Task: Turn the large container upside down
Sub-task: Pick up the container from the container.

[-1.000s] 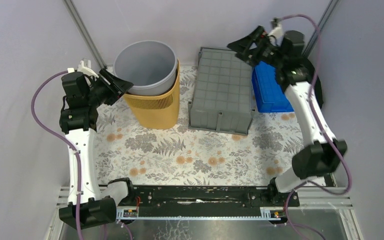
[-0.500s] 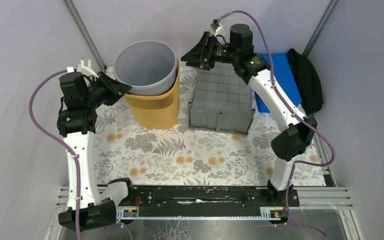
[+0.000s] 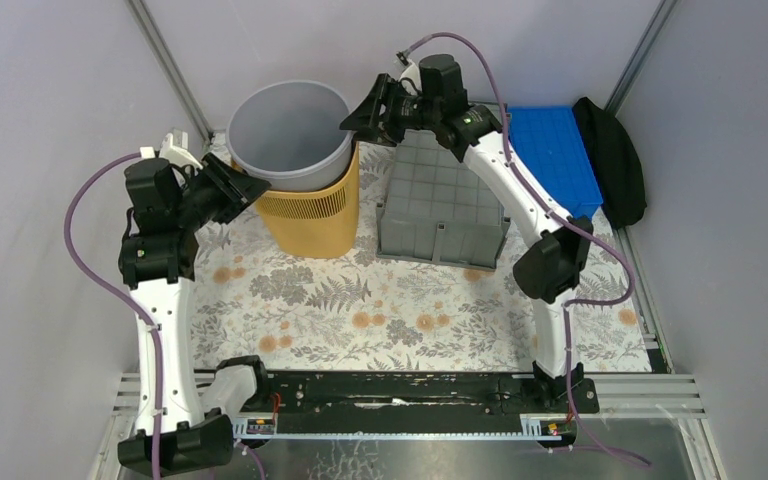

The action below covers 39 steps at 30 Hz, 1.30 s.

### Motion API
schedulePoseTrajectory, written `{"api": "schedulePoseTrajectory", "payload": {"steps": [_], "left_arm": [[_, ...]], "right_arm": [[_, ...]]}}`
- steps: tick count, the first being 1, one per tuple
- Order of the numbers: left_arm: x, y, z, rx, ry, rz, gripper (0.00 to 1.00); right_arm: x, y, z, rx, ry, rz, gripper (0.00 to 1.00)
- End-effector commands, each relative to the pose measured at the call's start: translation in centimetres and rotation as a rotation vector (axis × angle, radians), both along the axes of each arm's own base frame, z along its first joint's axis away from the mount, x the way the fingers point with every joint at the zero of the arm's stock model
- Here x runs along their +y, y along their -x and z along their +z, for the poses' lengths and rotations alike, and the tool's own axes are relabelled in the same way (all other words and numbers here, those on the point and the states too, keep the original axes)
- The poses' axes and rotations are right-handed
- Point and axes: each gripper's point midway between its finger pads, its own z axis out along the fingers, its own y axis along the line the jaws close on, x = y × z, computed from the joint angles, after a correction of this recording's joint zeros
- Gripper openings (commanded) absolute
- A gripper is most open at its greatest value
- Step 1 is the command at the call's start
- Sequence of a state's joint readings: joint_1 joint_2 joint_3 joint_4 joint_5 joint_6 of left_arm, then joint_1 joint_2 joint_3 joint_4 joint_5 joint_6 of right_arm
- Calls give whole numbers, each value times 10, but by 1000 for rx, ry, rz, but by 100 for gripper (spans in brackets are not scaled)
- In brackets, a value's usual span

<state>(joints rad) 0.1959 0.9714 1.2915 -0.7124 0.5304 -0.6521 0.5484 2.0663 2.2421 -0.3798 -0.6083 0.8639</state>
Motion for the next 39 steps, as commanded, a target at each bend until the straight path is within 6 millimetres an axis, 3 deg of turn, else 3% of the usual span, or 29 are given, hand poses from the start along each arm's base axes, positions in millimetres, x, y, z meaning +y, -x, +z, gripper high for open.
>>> {"api": "schedulePoseTrajectory", "payload": {"steps": [1, 6, 12, 21, 26, 30, 39], "left_arm": [[3, -5, 14, -44, -21, 13, 49], [10, -10, 21, -46, -37, 55, 59], [15, -14, 27, -53, -39, 84, 63], [28, -29, 5, 19, -70, 126, 66], [35, -38, 0, 32, -70, 152, 65], [39, -47, 0, 35, -63, 155, 56], [38, -60, 14, 12, -54, 127, 14]], "right_arm": [[6, -2, 22, -68, -20, -10, 58], [12, -5, 16, -64, -19, 1, 55], [14, -2, 7, -65, 12, 7, 31], [11, 10, -3, -71, 73, 16, 1], [11, 21, 0, -83, 89, 20, 0], [16, 35, 8, -105, 92, 40, 0], [30, 62, 21, -126, 80, 82, 0]]}}
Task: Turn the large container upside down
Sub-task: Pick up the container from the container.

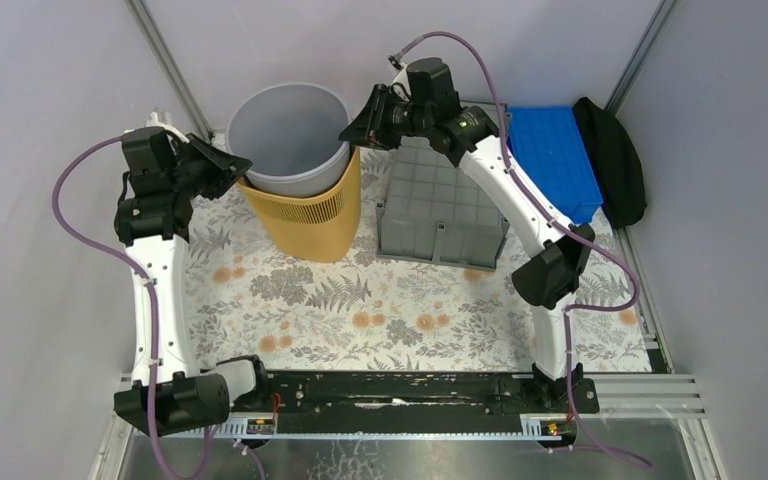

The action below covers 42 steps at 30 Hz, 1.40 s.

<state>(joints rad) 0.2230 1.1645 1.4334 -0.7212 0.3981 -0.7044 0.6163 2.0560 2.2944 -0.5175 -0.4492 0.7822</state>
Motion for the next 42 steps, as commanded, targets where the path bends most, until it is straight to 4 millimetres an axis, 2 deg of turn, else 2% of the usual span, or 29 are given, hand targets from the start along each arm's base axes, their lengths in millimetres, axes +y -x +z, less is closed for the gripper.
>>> {"api": "schedulePoseTrajectory", "payload": {"steps": [1, 8, 19, 25, 42], "left_arm": [[0, -8, 19, -73, -63, -45, 10], [-2, -8, 53, -150, -62, -48, 0], [-13, -8, 94, -266, -25, -100, 0], [-19, -5, 110, -308, -6, -130, 0], [-29, 8, 149, -417, 9, -166, 0]], "right_arm": [[22, 48, 30, -85, -36, 146, 0], [24, 46, 54, -134, -75, 140, 0], [27, 53, 97, -235, -214, 171, 0], [26, 63, 131, -296, -318, 201, 0], [14, 78, 180, -408, -417, 203, 0]]}}
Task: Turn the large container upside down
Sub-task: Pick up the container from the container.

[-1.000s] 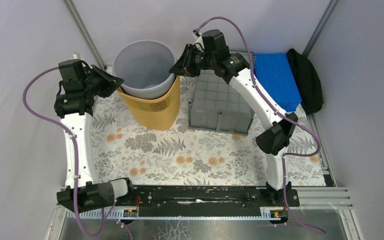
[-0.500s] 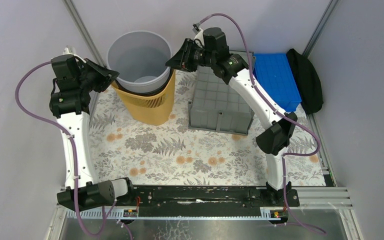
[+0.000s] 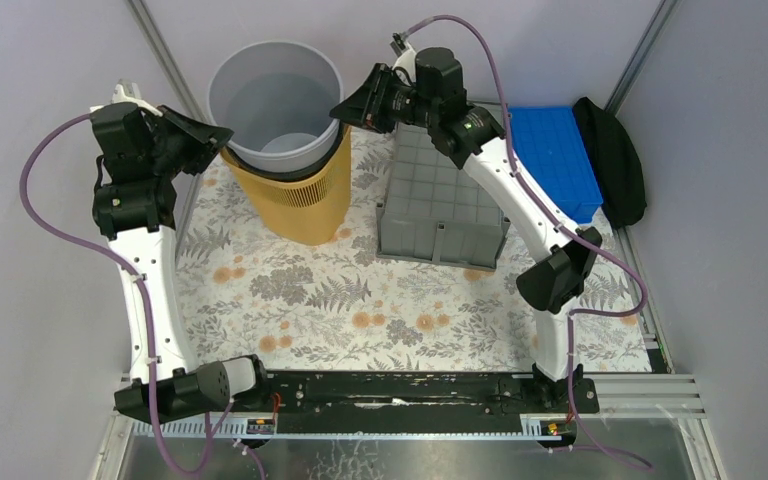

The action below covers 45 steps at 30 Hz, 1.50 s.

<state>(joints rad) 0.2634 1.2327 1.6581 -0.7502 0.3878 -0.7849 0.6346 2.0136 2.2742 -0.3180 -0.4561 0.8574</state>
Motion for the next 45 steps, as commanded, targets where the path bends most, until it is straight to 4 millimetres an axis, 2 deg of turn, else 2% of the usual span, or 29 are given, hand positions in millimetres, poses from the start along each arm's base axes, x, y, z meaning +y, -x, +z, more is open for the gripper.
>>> {"api": "schedulePoseTrajectory", "payload": {"steps": [1, 6, 15, 23, 28, 35, 45], "left_arm": [[-44, 18, 83, -313, -54, -235, 0], [-46, 19, 86, -325, -45, -240, 0], [-54, 27, 125, -480, -37, -279, 0], [-67, 53, 171, -663, -56, -330, 0], [-77, 67, 191, -742, -62, -396, 0], [-90, 86, 211, -841, -60, -486, 0], [-105, 107, 229, -955, -42, -620, 0]], "right_arm": [[2, 72, 123, -312, -247, 185, 0], [3, 74, 126, -322, -261, 197, 0], [-2, 89, 154, -416, -320, 244, 0], [-16, 111, 179, -523, -351, 272, 0], [-24, 124, 191, -576, -363, 284, 0], [-38, 139, 204, -641, -362, 276, 0], [-55, 157, 215, -698, -331, 260, 0]]}}
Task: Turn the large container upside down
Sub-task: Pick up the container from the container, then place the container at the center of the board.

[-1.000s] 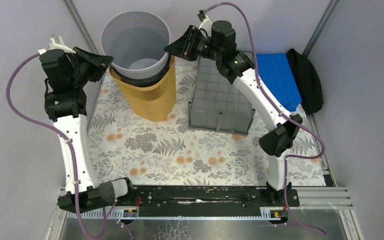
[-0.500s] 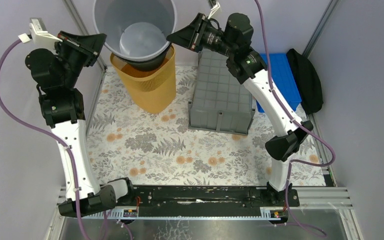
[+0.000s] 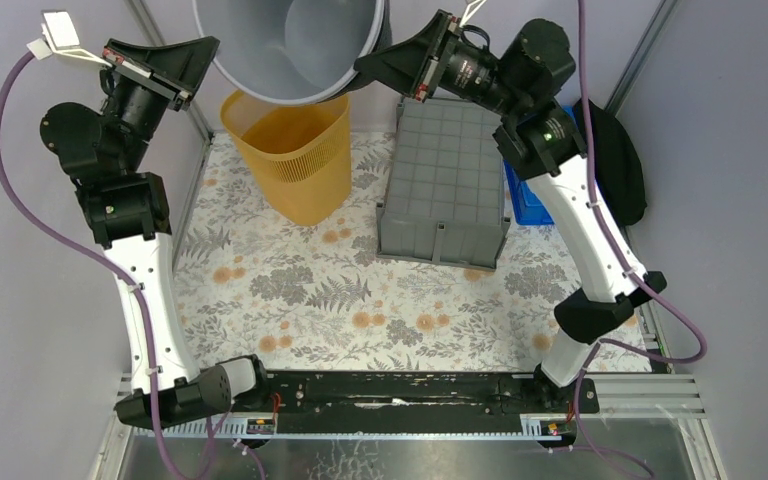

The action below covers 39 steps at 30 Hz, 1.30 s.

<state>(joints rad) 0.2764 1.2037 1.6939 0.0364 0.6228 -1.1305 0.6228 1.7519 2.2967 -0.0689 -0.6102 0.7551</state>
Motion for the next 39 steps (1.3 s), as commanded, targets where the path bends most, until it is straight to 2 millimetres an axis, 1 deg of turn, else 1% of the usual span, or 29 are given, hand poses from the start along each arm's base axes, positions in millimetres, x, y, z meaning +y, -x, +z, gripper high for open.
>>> {"api": "schedulePoseTrajectory", "payload": {"steps": [1, 5, 6, 7, 9, 12, 17, 20, 22, 27, 32, 36, 39], "left_arm": [[-60, 76, 36, -279, -208, -297, 0], [-62, 76, 33, -270, -192, -327, 0], [-62, 76, 31, -268, -189, -336, 0], [-63, 75, 29, -262, -183, -347, 0], [-64, 77, 25, -256, -171, -367, 0], [-65, 79, 20, -236, -155, -384, 0], [-67, 86, 12, -207, -138, -387, 0], [-67, 86, 3, -173, -131, -381, 0], [-66, 82, -7, -130, -120, -376, 0], [-62, 77, -29, -35, -95, -335, 0], [-55, 73, -48, 77, -76, -247, 0], [-50, 69, -64, 169, -46, -203, 0], [-47, 70, -65, 199, -46, -175, 0]], "right_arm": [[4, 55, 30, -178, -48, 116, 0], [0, 60, 26, -172, -34, 108, 0], [2, 58, 20, -160, -25, 105, 0], [-5, 66, 25, -170, -32, 101, 0], [-9, 70, 25, -168, -29, 92, 0], [-11, 73, 19, -145, -18, 85, 0], [-15, 85, 15, -117, -18, 91, 0], [-15, 91, 10, -97, -16, 94, 0], [-15, 93, 4, -82, -11, 95, 0], [-9, 96, -12, -32, -4, 121, 0], [3, 93, -31, 30, 16, 152, 0], [9, 96, -39, 62, 15, 192, 0], [14, 93, -48, 91, 28, 209, 0]]}}
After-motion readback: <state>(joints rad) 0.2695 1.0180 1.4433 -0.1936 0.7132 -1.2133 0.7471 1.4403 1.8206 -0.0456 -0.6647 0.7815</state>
